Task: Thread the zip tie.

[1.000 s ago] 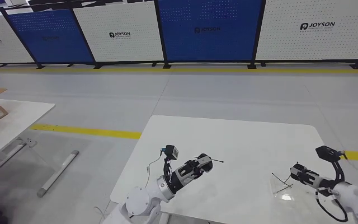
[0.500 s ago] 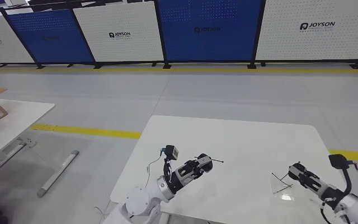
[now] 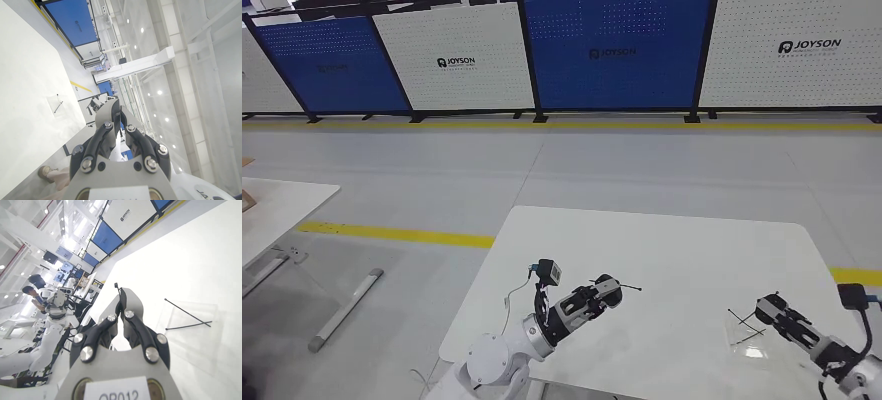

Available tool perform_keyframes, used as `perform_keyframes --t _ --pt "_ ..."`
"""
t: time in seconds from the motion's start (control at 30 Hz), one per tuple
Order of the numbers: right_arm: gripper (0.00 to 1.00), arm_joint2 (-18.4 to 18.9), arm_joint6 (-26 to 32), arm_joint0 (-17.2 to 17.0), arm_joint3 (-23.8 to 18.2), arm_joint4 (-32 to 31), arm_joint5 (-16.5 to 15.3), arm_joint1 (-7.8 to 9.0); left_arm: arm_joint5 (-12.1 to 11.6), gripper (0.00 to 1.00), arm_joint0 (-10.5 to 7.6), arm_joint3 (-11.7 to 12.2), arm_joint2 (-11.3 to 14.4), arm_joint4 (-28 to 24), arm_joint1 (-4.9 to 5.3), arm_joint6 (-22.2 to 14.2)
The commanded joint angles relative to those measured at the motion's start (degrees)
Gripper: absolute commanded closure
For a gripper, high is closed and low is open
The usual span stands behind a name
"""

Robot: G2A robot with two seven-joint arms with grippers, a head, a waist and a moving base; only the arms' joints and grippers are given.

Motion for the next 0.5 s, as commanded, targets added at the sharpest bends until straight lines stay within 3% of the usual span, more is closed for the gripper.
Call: perform_keyframes --t 0.0,0.17,0.27,0.33,0.47 --pt "1.0 0.0 0.0 0.0 0.0 0.0 0.0 0.0 0.0 1.0 0.0 0.0 0.0 0.0 0.0 0.0" --pt "1.0 -0.5 -1.8 -0.2 -0.1 0.0 0.2 -0.16 0.0 1.0 0.0 0.0 0.0 0.0 0.0 0.0" --pt "1.0 -1.3 -5.6 -1.1 0.2 3.9 -0.3 -0.65 0.0 1.0 0.0 0.0 0.0 0.0 0.0 0.0" --pt "1.0 -2.0 -9.5 -2.5 0.0 7.4 -1.6 -1.13 0.0 1.0 0.0 0.0 0.0 0.0 0.0 0.0" --pt "1.0 -6.0 -23.9 -7.7 -3.5 2.4 -2.3 -2.42 0.0 1.0 0.0 0.0 0.0 0.0 0.0 0.0"
